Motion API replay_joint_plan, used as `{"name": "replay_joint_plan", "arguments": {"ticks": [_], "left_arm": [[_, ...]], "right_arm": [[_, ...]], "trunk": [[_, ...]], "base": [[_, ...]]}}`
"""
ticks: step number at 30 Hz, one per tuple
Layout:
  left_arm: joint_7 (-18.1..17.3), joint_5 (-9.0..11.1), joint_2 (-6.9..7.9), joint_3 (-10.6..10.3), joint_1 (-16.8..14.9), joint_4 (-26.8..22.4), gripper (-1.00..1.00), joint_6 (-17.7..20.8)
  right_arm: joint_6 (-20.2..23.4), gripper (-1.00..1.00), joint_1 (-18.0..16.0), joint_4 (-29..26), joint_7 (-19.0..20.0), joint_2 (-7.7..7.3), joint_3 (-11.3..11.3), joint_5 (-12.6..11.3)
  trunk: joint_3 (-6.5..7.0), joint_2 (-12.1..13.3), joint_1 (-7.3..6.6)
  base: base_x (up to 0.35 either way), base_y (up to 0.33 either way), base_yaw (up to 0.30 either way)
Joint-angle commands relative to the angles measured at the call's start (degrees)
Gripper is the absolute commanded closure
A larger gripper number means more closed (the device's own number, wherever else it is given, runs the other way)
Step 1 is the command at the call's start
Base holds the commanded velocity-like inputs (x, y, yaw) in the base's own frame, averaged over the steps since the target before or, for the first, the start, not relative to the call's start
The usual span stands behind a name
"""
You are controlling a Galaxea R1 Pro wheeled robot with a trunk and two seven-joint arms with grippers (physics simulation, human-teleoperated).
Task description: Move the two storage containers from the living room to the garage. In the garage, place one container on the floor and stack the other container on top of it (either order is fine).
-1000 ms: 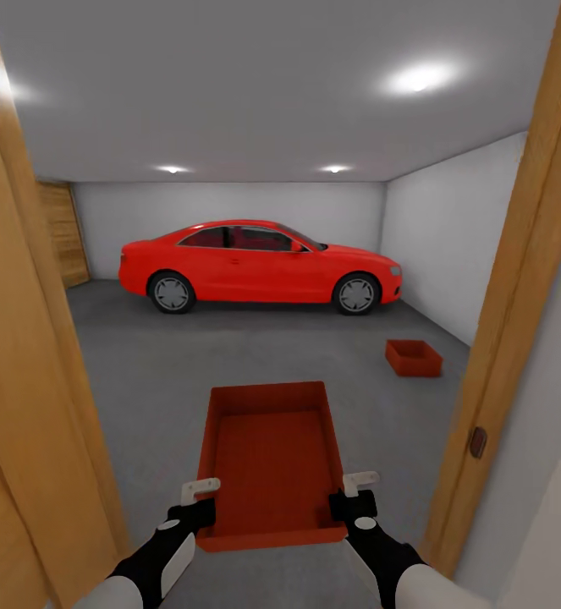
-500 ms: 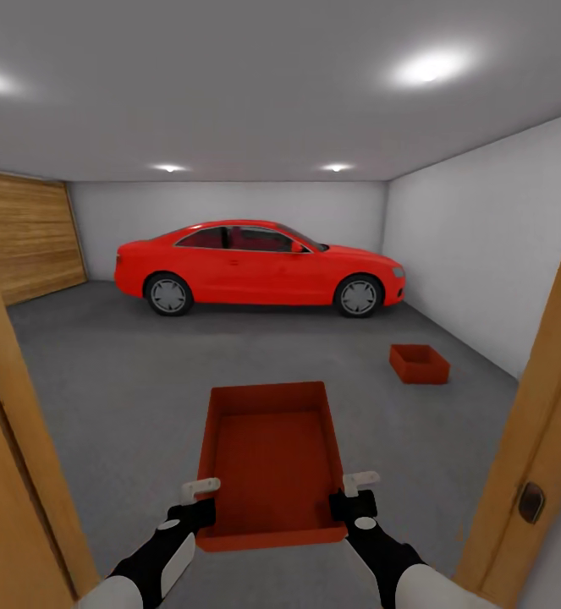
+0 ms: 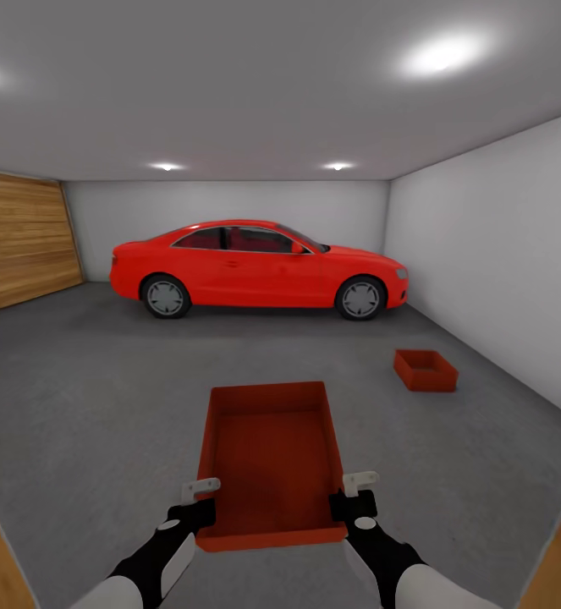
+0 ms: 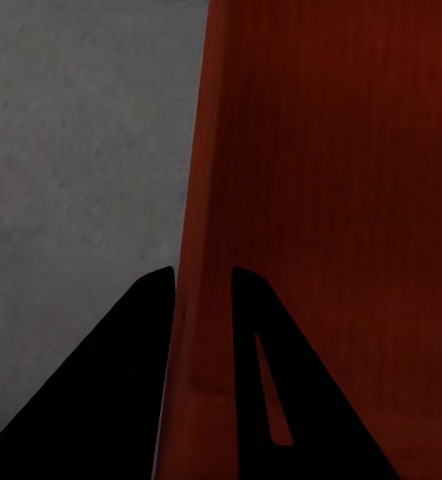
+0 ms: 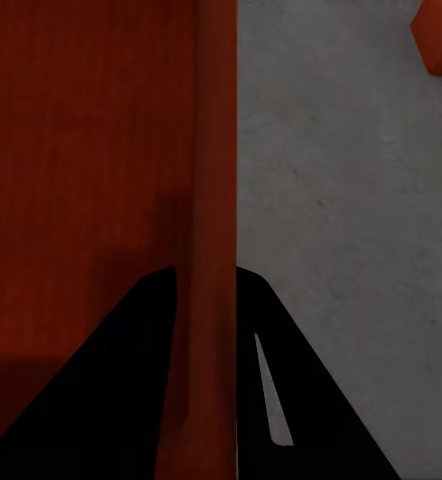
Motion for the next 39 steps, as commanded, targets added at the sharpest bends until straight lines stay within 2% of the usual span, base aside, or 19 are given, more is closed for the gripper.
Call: {"name": "replay_joint_plan", "arguments": {"ticks": [1,39], "left_arm": [[3.4,-0.4,2.57,0.0,0.0,-0.2,1.0,-3.5],[3.4,-0.4,2.57,-0.1,0.0,-0.3,1.0,-3.5]], "right_arm": [[-0.3,1.0,-0.1,0.2,-0.3,-0.05,-0.9,-0.8],[-0.3,1.0,-0.1,0.1,-0.3,-0.05,-0.9,-0.8]], "trunk": [[-0.08,-0.1,0.04],[-0.08,-0.1,0.04]], "base": [[0.322,0.0,0.0],[0.322,0.0,0.0]]}}
